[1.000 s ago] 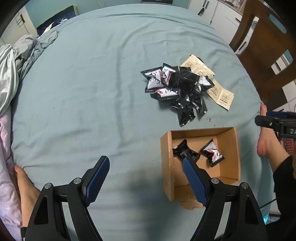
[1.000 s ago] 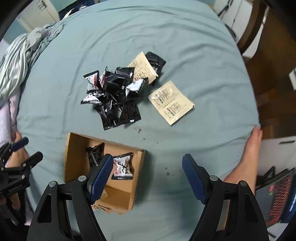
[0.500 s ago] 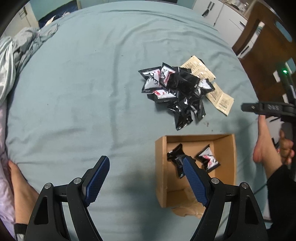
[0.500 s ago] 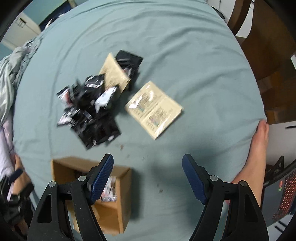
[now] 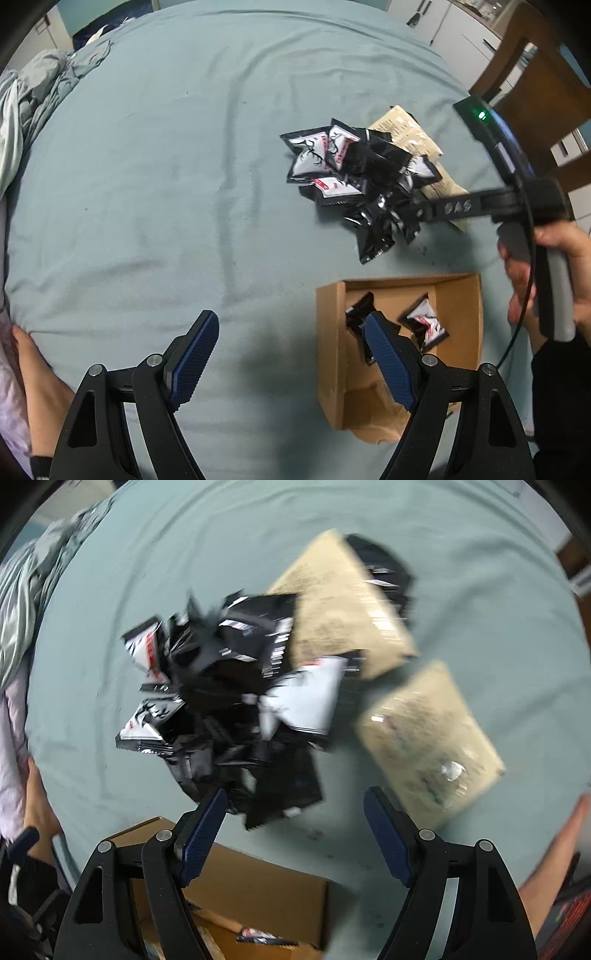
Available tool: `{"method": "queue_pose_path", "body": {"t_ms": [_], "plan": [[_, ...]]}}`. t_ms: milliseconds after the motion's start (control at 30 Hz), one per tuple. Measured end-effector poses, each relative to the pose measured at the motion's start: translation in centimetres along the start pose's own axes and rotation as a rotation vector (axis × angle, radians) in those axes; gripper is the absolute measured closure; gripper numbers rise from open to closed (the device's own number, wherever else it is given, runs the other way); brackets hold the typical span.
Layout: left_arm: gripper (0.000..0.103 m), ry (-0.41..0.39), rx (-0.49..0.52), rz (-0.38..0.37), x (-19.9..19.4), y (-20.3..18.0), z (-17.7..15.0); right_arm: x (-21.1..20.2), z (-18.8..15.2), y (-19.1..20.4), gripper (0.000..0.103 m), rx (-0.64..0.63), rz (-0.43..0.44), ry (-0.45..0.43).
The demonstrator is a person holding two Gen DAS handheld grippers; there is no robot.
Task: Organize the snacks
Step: 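Grasp a black packet from the pile with the right tool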
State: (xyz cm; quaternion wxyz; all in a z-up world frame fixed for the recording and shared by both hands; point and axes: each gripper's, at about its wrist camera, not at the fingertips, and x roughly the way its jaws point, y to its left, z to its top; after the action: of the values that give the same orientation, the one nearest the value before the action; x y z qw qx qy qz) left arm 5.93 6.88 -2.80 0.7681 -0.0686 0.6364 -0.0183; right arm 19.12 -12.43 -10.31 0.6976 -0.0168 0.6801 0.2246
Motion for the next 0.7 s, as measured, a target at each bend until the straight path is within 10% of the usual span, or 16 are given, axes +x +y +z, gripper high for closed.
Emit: {"method": "queue_pose_path", "body": {"t_ms": [100, 233, 333, 700], "plan": [[0.021, 0.029, -0.001, 0.011, 0.8, 0.4, 1.0, 1.5, 0.5, 0.4, 0.027, -0.042, 0.005, -0.003], [0.021, 0.031, -0.007, 0.034, 1.0, 0.9, 2.9, 1.7, 0.2, -0.6, 0.069, -0.048, 0.07, -0.008], [0.021, 0.025, -0.01, 0.049, 1.5, 0.8, 4.9, 0.8, -0.9, -0.7, 0.081, -0.092, 0.075, -0.033], [0.021, 0.008, -0.023, 0.032, 6.2, -2.5, 10.9, -6.6, -5.7, -3.4, 0.081, -0.062, 0.219, -0.135]]}}
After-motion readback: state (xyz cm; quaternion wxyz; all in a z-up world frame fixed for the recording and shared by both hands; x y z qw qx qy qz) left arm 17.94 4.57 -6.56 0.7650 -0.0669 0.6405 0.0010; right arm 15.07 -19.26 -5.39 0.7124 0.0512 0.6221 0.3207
